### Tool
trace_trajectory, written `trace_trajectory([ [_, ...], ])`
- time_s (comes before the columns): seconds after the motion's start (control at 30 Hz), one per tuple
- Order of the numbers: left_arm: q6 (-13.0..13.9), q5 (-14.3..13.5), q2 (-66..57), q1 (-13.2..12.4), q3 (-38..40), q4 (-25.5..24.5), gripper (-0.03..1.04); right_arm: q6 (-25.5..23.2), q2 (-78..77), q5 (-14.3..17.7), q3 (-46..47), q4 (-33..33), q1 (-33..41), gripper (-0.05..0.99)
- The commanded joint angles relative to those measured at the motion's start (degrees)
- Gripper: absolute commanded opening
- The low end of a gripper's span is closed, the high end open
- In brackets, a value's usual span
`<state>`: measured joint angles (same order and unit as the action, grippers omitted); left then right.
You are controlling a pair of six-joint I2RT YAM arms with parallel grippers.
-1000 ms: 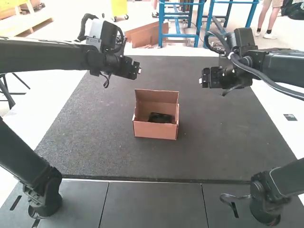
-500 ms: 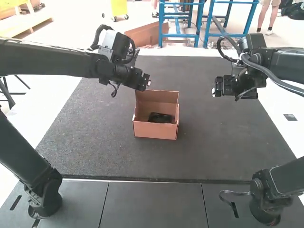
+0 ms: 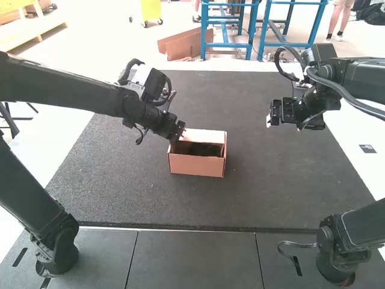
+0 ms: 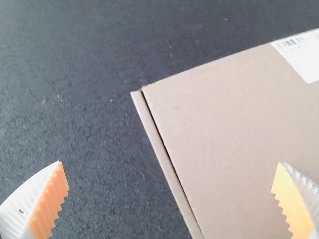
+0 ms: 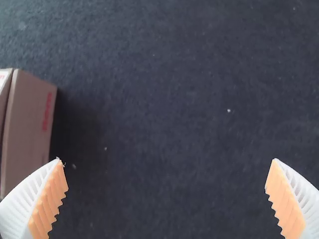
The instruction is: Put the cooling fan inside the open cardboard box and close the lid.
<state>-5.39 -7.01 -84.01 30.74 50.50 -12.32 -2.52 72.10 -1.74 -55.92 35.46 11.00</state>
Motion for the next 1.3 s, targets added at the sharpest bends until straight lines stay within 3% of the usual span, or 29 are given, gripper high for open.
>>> trace_trajectory([
  [0.0, -0.7, 1.2, 0.1, 1.9, -2.2, 0.9, 0.97, 0.1, 0.5, -0.8, -2.2, 0.5, -0.9, 0.91],
  [0.17, -1.0, 1.1, -0.1, 3.5, -5.6, 5.0, 0.97, 0.2, 0.5, -0.9, -2.1, 0.8, -1.0, 0.91],
  [0.33, -0.7, 1.5, 0.2, 3.5, -6.3, 6.8, 0.97, 0.1, 0.5, -2.0, -2.2, 0.8, -1.0, 0.91],
  [0.53, -0.8, 2.6, 10.1, 1.3, 8.1, 2.6, 0.97, -0.1, 0.5, -2.5, -2.4, 0.0, -1.0, 0.91],
  [0.7, -2.1, 4.4, 15.0, -0.9, 13.8, -1.7, 0.97, 0.5, -0.2, -6.1, -2.7, -0.6, -1.0, 0.91],
  [0.83, -2.2, 4.1, 19.8, -2.4, 9.4, -1.0, 0.97, 2.3, -1.2, -6.5, -2.4, -0.5, -1.0, 0.91],
  [1.0, -2.1, 3.8, 29.1, -3.2, -0.9, 9.8, 0.97, 4.9, -3.9, -6.3, -0.8, -1.5, -1.0, 0.91],
  [1.1, -1.7, 4.0, 35.1, -3.2, -6.3, 13.3, 0.97, 4.9, -7.8, -6.4, 1.5, -6.1, -1.0, 0.91],
  [1.27, -0.9, 3.6, 43.4, -3.3, -12.4, 13.8, 0.97, 5.0, -17.0, -6.4, 8.1, -15.3, -0.8, 0.91],
])
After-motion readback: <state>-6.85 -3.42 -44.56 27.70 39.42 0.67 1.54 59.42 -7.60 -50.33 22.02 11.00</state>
